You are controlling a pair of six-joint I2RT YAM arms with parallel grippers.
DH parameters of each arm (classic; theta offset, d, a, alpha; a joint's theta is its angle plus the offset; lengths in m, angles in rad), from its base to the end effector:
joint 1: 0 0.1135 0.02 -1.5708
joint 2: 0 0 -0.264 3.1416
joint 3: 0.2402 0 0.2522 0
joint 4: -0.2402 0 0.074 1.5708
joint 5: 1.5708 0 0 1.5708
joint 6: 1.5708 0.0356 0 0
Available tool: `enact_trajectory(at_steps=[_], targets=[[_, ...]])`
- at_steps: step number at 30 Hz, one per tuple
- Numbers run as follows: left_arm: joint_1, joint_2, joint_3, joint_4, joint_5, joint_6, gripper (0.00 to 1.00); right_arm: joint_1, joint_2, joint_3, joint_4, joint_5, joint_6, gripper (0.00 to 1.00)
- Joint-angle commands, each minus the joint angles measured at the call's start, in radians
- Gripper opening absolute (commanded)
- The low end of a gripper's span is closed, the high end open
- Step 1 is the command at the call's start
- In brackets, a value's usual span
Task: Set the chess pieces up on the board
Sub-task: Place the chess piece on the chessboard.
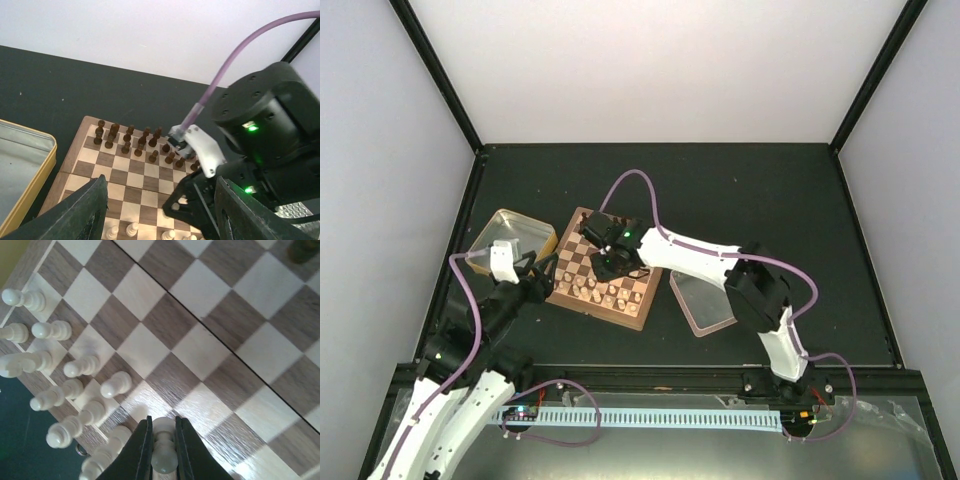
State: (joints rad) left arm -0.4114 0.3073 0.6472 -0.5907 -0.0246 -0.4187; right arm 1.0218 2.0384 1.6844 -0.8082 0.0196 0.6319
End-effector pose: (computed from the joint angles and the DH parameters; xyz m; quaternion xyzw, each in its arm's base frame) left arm 0.0787 -0.0334 0.3044 -0.0104 0.7899 -0.2383 0.5649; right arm 0.2266 0.3691 0.2200 -0.1877 0.9610 0.1428 0.1444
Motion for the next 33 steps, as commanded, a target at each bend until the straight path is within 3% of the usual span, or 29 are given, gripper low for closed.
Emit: enact_trajectory(at_steps=[1, 11, 27, 33], targets=[[0.008, -0.029, -0.006, 0.006, 0.007, 0.023, 0.60, 0.016, 0.072, 0.104, -0.068, -0.041, -0.001, 0.06], [0.008, -0.056, -0.012, -0.004, -0.011, 0.022, 0.61, 0.032, 0.186, 0.221, -0.164, -0.048, -0.013, 0.07], [0.008, -0.055, -0.013, -0.006, -0.016, 0.023, 0.61, 0.044, 0.234, 0.258, -0.187, -0.060, -0.038, 0.11], [0.008, -0.054, -0.014, -0.007, -0.017, 0.022, 0.61, 0.044, 0.244, 0.264, -0.195, -0.054, -0.042, 0.17]])
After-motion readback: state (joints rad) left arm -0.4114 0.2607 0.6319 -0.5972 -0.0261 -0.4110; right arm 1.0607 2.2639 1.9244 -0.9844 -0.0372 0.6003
